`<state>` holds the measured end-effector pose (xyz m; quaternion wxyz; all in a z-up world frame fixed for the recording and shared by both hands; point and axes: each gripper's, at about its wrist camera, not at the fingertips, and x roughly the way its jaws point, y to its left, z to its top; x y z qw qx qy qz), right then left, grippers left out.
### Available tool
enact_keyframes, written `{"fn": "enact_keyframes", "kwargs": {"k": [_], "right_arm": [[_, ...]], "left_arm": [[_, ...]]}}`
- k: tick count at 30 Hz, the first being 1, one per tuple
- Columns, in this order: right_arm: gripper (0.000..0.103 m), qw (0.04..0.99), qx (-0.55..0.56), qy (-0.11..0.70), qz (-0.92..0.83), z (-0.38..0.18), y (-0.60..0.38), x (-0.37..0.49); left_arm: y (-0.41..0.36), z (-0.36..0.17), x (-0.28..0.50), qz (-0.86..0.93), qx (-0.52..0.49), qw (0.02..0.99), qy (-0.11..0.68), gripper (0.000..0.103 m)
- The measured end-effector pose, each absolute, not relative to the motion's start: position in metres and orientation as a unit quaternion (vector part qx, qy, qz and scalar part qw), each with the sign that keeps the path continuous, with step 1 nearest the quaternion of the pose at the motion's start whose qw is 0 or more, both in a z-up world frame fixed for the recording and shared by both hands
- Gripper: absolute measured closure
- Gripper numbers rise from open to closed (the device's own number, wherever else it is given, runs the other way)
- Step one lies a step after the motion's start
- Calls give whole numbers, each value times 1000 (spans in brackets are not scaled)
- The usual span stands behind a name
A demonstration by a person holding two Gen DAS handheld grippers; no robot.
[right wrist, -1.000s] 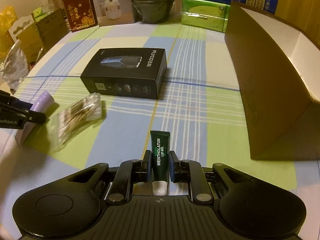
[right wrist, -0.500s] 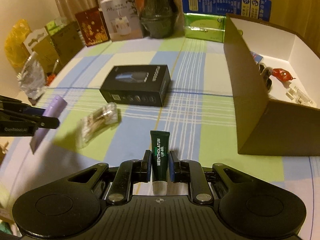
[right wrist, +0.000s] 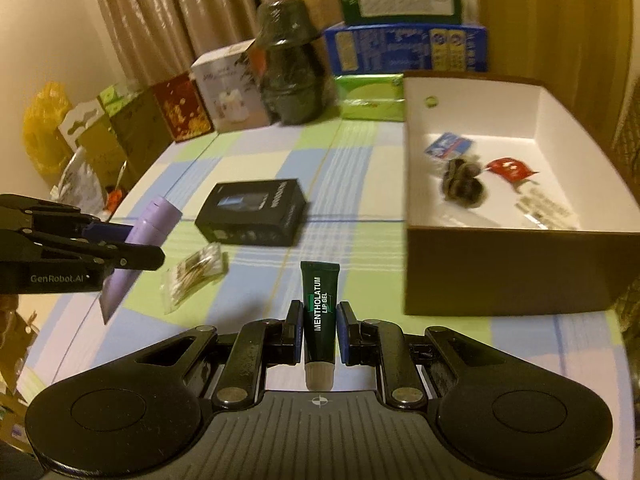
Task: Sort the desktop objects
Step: 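Carry the purple tube and lip gel with both grippers over the box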
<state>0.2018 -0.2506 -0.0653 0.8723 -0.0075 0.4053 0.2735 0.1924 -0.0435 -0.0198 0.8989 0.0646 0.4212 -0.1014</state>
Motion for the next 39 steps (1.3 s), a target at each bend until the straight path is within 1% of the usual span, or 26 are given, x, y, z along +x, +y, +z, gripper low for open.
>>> {"fn": "enact_keyframes", "kwargs": {"k": [14,26,31,39], "right_arm": [[89,892,42,380,240,-33,-345,218],[89,903,39,352,244,-12,-392,276],[89,900,48,354,251,-13,-397,314],[89,893,56,375,240,-31,-399,367]], "left_arm": [[-154,2,229,-183,89,902,380,75],[-218,18,284,-207,88,907,355,75],[-235,19,315,-208,86,907,356,75],[-251,0,370,-194,73,899,385,75]]}}
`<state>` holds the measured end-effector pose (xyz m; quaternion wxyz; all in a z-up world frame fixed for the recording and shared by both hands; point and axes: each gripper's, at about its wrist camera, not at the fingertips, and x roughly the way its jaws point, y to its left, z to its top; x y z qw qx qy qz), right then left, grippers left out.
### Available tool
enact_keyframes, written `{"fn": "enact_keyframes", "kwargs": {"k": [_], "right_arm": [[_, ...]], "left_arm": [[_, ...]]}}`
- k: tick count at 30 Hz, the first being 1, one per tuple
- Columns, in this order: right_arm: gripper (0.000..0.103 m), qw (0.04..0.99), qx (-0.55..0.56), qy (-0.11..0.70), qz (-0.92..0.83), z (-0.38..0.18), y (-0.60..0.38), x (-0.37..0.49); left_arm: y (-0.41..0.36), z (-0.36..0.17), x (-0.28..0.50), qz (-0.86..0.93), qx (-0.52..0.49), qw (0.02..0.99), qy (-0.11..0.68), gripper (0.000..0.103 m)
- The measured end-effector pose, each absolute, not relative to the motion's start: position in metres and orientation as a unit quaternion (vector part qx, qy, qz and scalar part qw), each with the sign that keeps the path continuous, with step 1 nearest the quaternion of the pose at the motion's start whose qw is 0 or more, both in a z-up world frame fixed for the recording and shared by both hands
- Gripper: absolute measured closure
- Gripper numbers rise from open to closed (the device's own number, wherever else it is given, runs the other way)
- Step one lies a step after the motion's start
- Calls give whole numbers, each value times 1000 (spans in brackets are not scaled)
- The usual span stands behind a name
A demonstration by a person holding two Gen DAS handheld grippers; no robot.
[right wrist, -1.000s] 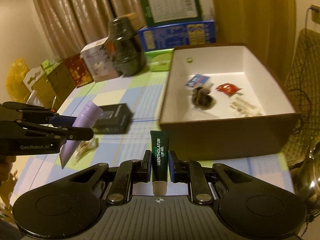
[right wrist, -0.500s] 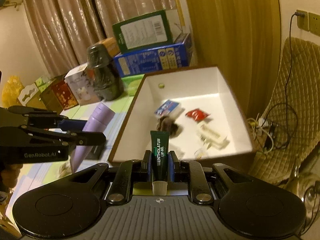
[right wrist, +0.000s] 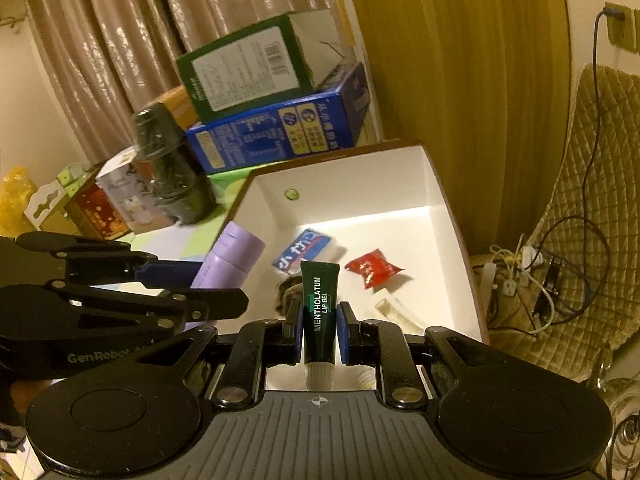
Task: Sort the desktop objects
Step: 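Carry the purple tube and lip gel with both grippers over the box, then lower both grippers into the box and open them to release the tubes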
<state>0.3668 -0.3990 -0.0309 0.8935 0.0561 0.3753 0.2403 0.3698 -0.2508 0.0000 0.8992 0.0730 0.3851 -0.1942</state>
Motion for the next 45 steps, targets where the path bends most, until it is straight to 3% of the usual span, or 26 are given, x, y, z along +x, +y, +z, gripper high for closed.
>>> {"fn": "enact_keyframes", "kwargs": {"k": [21,45], "right_arm": [[89,873,68,433,216,-72,-394,434],[89,864,60,453,210,-83,-380,446]], "left_arm": [[-255,-61,454,-149,41,873,463,75],[-249,-69,468,-135,47,871,470,75]]}}
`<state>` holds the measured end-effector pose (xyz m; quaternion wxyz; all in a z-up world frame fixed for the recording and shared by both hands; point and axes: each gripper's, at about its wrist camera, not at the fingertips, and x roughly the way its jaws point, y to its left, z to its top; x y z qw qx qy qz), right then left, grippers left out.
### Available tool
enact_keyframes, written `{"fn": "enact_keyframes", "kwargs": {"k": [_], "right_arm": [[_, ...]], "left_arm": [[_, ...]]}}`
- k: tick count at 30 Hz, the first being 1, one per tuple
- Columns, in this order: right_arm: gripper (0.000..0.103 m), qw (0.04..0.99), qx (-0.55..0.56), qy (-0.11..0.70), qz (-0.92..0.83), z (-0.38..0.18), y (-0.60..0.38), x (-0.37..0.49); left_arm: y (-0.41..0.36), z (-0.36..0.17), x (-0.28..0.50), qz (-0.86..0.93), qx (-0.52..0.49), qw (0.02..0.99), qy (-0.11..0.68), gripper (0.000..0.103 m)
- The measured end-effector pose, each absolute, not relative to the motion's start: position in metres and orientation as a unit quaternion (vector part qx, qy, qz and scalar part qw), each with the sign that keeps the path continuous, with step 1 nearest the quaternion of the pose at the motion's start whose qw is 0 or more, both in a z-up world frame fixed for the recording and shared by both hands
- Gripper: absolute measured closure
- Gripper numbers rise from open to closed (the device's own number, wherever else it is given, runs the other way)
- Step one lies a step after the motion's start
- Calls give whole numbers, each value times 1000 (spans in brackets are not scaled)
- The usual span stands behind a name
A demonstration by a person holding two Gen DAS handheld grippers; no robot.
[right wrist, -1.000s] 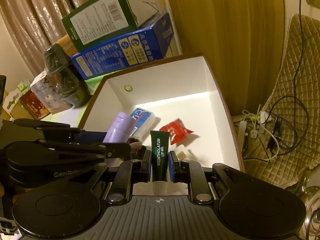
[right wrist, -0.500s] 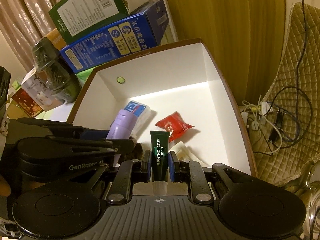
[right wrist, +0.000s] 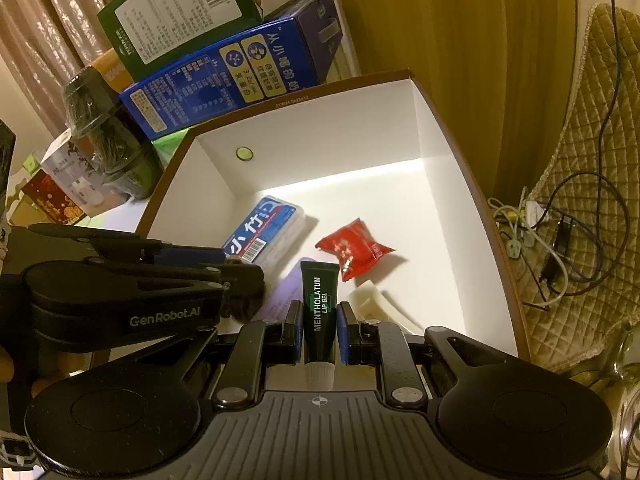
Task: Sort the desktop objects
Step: 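Lower both grippers into the box and open them to release the tubes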
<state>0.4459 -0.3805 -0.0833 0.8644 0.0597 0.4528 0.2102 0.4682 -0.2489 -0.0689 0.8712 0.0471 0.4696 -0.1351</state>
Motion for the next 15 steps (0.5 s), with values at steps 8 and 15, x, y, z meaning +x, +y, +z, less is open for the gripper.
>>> {"fn": "enact_keyframes", "kwargs": {"k": [8,15], "right_arm": [[89,862,59,454,215,-84,-375,447],[76,869,63,439,221,-84,-374,446]], "left_arm": [[-245,-64,467,-132,51,874,465,75],[-239,-59,463,-127,47,877,461,67]]}}
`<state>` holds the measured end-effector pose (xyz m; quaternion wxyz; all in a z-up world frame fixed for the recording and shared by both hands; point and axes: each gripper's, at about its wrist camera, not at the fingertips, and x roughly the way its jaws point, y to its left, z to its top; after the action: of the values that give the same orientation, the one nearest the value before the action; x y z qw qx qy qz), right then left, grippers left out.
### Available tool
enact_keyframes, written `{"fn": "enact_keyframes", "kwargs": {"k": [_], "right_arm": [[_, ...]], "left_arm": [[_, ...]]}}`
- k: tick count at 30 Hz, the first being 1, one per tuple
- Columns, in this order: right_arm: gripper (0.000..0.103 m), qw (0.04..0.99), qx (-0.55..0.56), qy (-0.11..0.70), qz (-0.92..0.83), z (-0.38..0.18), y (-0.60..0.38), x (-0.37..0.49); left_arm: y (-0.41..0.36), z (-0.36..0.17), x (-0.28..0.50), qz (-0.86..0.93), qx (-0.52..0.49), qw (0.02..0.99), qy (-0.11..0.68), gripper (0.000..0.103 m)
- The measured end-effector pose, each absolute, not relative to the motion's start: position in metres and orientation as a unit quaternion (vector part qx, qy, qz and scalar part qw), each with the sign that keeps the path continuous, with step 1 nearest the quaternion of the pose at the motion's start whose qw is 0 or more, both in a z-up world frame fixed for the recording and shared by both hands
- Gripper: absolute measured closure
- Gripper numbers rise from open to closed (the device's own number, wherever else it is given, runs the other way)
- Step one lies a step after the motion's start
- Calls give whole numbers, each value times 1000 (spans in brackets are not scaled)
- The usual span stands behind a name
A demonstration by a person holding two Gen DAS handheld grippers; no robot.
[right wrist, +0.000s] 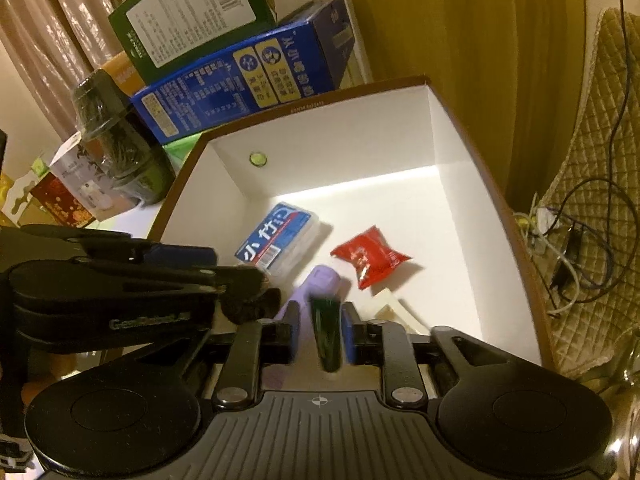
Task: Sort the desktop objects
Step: 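Lower both grippers into the box and open them to release the tubes, then withdraw both grippers from the box back toward the table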
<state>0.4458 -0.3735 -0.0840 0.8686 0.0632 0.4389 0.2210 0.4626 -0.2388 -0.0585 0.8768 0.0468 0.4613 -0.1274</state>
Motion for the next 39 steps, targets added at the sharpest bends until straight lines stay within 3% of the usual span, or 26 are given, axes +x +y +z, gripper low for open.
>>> {"fn": "enact_keyframes", "kwargs": {"k": [2,6,8,12,14,19,27,39], "right_arm": [[64,871,60,435,220,-81,-376,444],[44,880,41,421,216,-73,-380,434],[27,884,26,413,219,-69,-381,426],[12,889,4,397,227,-60,-381,410],[8,891,-1,393,228,-57,-381,403],[2,894,0,385,229,-50,-384,387],[2,897,4,380,223,-40,-390,363],[2,906,22,365,212,-22,-392,328]], "left_arm": [[-236,-55,460,-127,46,878,459,65],[-231,-45,450,-125,49,884,447,52],[-229,-40,445,-123,53,887,442,49],[-225,-30,431,-124,56,892,431,34],[-224,-26,424,-122,62,894,426,33],[-222,-18,406,-117,67,896,422,28],[-213,-10,375,-101,66,898,423,18],[-198,2,332,-83,61,899,425,18]]}}
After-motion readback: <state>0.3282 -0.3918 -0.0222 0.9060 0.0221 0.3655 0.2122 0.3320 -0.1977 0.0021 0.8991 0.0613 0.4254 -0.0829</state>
